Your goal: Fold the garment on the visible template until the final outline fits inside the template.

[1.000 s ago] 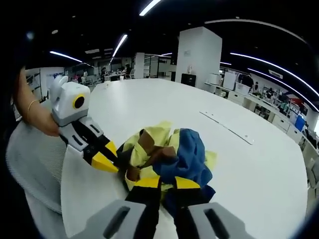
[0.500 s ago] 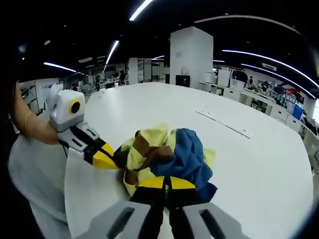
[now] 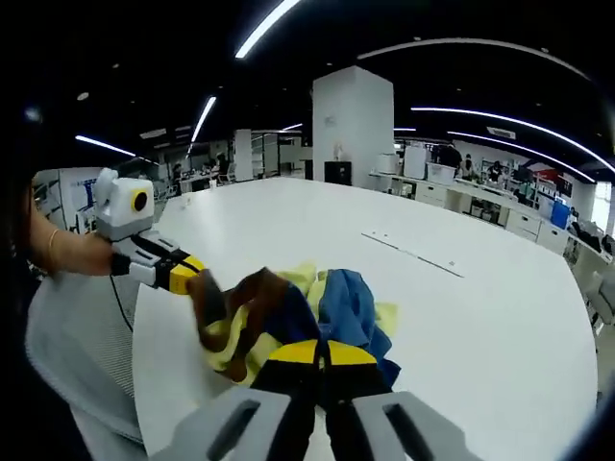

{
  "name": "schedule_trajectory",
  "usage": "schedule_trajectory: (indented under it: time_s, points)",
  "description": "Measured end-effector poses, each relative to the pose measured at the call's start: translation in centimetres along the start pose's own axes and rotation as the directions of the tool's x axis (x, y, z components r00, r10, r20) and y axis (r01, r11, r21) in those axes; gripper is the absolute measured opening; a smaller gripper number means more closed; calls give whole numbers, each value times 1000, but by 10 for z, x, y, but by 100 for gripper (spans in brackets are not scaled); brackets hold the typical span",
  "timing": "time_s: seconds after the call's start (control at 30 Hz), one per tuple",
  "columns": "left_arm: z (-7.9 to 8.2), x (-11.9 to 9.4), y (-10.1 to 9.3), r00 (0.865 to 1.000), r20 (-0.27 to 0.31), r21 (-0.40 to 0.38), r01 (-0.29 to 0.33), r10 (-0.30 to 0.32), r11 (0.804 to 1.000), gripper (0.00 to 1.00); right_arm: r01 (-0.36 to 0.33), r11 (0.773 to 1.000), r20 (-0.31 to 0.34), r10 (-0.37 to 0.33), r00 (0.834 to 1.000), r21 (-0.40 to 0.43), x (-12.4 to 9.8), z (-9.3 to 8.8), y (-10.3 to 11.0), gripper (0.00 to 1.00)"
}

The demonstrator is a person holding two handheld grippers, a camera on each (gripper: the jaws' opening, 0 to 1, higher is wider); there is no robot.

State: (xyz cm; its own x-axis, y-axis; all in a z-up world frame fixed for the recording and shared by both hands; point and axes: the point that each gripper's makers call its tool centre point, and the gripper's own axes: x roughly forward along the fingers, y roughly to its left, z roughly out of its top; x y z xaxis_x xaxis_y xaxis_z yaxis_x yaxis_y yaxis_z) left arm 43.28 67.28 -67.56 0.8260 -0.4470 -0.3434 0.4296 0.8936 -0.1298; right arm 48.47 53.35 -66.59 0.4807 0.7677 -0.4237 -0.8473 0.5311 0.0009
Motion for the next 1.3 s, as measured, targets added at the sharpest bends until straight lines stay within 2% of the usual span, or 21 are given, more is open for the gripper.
schedule_trajectory:
  time_s: [0.17, 0.27, 0.53, 0.8, 1.03, 1.3]
  points:
    - [21, -11, 16, 998, 33, 23, -54, 54, 998, 0, 26, 1000, 30, -25, 999, -9, -9, 14, -8, 0]
    - [37, -17, 23, 994, 81, 1, -69, 68, 998, 0, 41, 999, 46, -40, 998, -16, -14, 22, -13, 0]
    - [57, -29, 38, 985, 131, -12, -107, 108, 994, 0, 75, 997, 88, -73, 993, -16, -26, 39, -23, 0]
    - [80, -37, 48, 974, 175, 12, -145, 140, 989, 0, 112, 993, 128, -106, 986, -35, -39, 59, -37, 0]
    - [102, -29, 67, 968, 193, 0, -164, 161, 986, 0, 147, 989, 169, -143, 975, -11, -44, 76, -55, 0]
    - [135, -3, 86, 959, 234, -17, -163, 162, 986, 0, 205, 978, 155, -198, 968, -29, -32, 89, -83, 0]
